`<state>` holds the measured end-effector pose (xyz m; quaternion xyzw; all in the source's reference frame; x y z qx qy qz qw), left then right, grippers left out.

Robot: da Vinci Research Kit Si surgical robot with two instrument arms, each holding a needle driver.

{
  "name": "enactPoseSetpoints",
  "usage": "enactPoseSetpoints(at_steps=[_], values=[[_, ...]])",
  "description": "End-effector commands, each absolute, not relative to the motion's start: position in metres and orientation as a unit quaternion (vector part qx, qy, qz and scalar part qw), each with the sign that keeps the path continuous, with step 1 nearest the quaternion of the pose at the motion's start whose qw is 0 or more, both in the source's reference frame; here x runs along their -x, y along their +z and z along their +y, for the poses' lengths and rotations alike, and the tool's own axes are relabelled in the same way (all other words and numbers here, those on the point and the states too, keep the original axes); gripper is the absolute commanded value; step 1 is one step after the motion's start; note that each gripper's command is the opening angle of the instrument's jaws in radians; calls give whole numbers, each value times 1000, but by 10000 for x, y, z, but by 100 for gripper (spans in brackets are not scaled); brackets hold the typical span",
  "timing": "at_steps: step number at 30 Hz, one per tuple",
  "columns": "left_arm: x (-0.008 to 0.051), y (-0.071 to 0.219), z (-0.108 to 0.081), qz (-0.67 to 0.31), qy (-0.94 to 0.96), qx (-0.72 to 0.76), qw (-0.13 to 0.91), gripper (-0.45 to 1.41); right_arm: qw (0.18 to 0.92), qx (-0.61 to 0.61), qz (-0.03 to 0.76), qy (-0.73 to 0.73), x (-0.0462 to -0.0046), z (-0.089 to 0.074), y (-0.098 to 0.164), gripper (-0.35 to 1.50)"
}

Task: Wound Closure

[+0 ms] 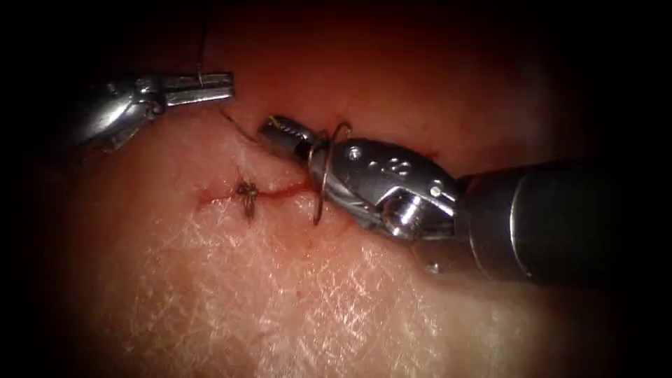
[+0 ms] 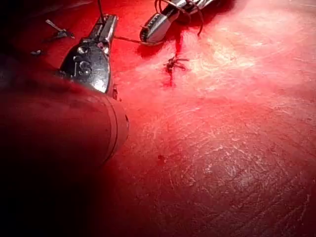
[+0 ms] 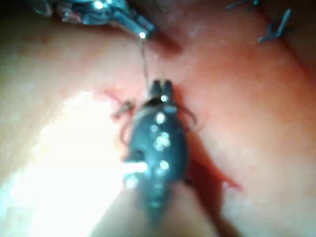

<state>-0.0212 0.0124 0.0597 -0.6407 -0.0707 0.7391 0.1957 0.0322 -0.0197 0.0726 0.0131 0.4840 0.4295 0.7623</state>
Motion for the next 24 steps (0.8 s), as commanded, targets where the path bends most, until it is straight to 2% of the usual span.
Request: enactPoseSetpoints(at_steps=[1, 17, 24], values=[[216, 610, 131, -73, 741, 637, 199, -45, 762, -12, 485, 430, -324, -208, 731, -35], [224, 666, 253, -55, 756, 610, 229, -45, 763, -3, 492, 419, -319, -243, 726, -35], [220, 664, 298, -57, 755, 607, 242, -45, 765, 5, 491, 417, -304, -262, 717, -35]])
